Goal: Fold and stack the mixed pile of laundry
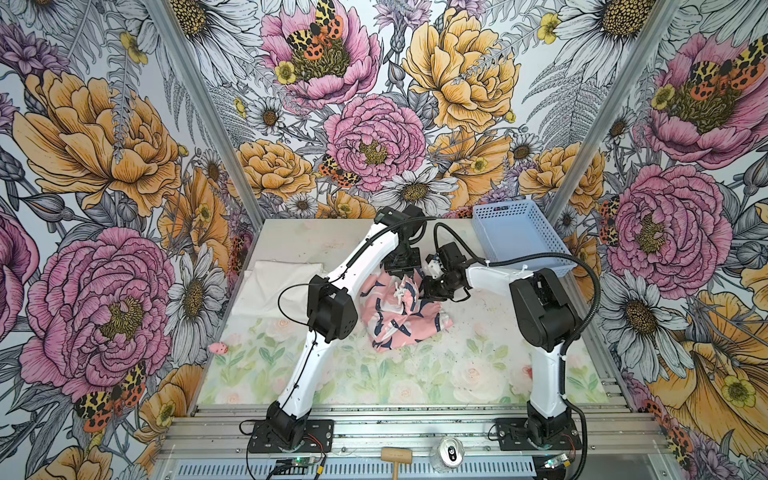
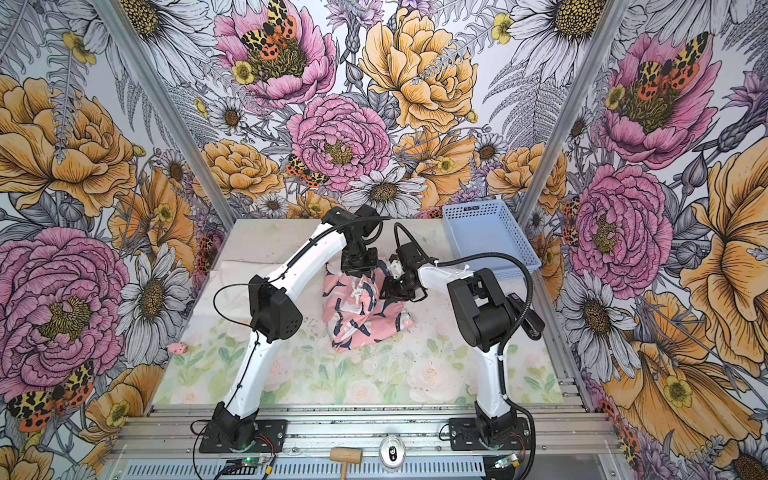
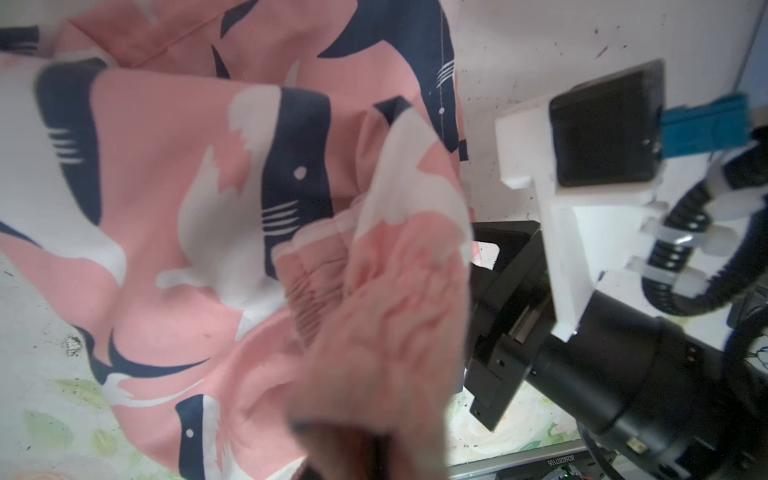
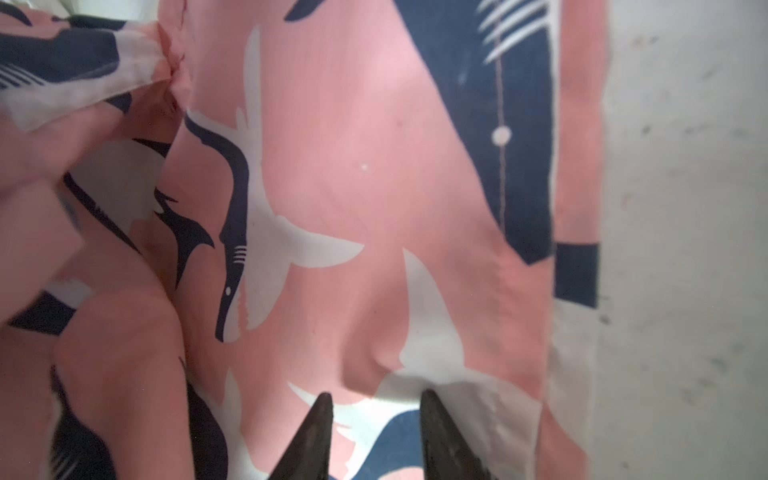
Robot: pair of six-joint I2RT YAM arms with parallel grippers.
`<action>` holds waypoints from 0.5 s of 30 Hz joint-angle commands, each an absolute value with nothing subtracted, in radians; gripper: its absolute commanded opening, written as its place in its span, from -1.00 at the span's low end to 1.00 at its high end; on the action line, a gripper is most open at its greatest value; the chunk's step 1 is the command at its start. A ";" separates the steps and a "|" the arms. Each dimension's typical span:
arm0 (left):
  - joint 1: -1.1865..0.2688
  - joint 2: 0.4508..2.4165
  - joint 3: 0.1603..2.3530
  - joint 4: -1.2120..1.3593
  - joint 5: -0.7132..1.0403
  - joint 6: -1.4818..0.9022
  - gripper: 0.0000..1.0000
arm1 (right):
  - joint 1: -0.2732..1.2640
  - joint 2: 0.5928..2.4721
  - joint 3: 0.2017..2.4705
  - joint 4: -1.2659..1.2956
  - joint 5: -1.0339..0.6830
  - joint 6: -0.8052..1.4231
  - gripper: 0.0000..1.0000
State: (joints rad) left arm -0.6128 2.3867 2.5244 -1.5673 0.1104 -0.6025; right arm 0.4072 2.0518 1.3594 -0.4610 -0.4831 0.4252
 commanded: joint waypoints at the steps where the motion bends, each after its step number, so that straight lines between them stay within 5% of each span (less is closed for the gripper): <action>1: -0.614 2.400 2.589 -1.546 0.119 -0.620 -0.22 | 0.373 1.984 1.302 -0.510 -0.382 0.437 -0.17; 5: -0.620 2.412 2.651 -1.532 0.131 -0.635 0.20 | 0.303 1.871 1.245 -0.545 -0.323 0.434 -0.08; 11: -0.605 2.349 2.622 -1.529 0.094 -0.622 0.42 | 0.277 1.755 1.226 -0.645 -0.260 0.398 -0.05; 15: -0.560 2.243 2.414 -1.465 0.042 -0.588 0.47 | 0.345 1.733 1.257 -0.650 -0.301 0.413 -0.04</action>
State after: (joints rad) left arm -0.5999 2.3413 2.5034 -1.5135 0.0940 -0.6186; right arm 0.2905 1.7531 1.2304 -0.6212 -0.2913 0.4244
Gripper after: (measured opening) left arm 0.735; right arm 0.479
